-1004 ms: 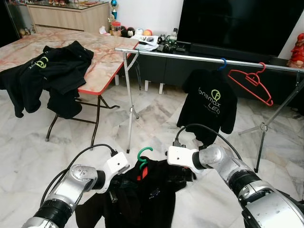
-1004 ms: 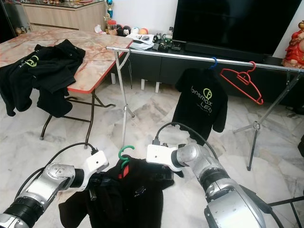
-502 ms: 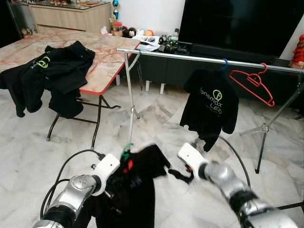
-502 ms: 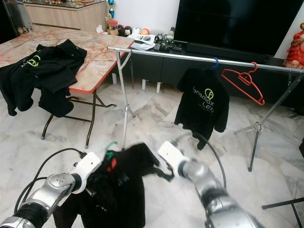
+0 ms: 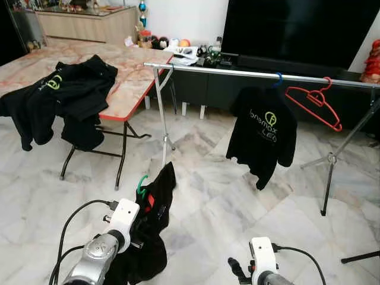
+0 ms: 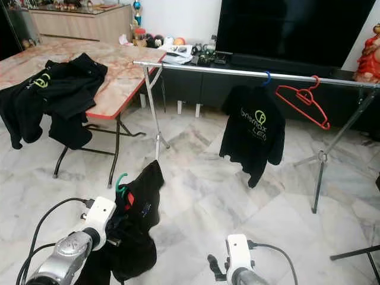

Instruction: Hang hanger

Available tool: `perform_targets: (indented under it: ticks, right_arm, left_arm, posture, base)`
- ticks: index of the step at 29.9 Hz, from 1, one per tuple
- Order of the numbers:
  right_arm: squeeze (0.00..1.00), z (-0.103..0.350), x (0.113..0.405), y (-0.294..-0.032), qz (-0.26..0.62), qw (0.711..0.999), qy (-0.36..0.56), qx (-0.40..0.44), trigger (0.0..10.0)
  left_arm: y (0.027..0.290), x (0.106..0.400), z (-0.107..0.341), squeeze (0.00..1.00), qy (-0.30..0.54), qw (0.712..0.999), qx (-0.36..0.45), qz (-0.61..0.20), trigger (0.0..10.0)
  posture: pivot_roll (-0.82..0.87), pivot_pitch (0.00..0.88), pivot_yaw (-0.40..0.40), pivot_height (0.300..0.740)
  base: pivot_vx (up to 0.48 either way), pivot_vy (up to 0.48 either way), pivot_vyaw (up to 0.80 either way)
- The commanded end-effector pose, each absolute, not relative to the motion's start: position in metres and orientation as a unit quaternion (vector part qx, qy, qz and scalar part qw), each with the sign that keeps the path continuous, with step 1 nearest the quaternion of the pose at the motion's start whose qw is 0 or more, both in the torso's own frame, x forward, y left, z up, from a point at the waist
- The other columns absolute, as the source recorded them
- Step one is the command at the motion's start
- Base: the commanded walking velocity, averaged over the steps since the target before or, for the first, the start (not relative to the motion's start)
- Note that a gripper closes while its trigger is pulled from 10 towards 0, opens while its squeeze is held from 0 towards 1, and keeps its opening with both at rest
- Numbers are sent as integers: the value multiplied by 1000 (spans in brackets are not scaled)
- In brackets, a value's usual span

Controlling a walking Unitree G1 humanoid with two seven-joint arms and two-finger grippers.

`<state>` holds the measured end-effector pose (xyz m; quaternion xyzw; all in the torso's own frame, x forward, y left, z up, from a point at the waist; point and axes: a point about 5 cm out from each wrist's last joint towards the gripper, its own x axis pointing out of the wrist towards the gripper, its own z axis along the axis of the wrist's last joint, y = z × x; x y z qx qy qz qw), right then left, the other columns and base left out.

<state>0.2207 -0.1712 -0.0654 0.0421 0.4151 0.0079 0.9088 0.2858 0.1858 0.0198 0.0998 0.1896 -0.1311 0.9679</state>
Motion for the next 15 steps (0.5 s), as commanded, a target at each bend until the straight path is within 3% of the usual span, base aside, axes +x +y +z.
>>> perform_targets:
  ticks: [1,4,6,11,15]
  right_arm:
    - [0,-71,211,-173,-23,901,429,57,10000]
    - [0,-80,195,-171,-40,893,445,61,10000]
    - [0,-87,181,-162,-6,889,456,38,10000]
    - [0,-89,176,-161,-12,887,459,49,10000]
    - [0,-93,166,-166,-19,881,473,18,10000]
  left_arm:
    - [189,289,28,0,168,974,94,-121,10000]
    - [196,283,26,0,173,975,88,-106,10000]
    - [203,275,25,0,163,978,85,-96,10000]
    - [205,271,25,0,157,980,82,-93,10000]
    - [201,271,25,0,159,978,81,-106,10000]
  posture:
    - [136,0,2,740]
    - [112,0,13,740]
    - [96,0,20,740]
    - [92,0,22,740]
    - [78,2,41,740]
  base:
    - [0,0,0]
    - [0,0,0]
    - [0,0,0]
    - [0,0,0]
    - [344,0,0]
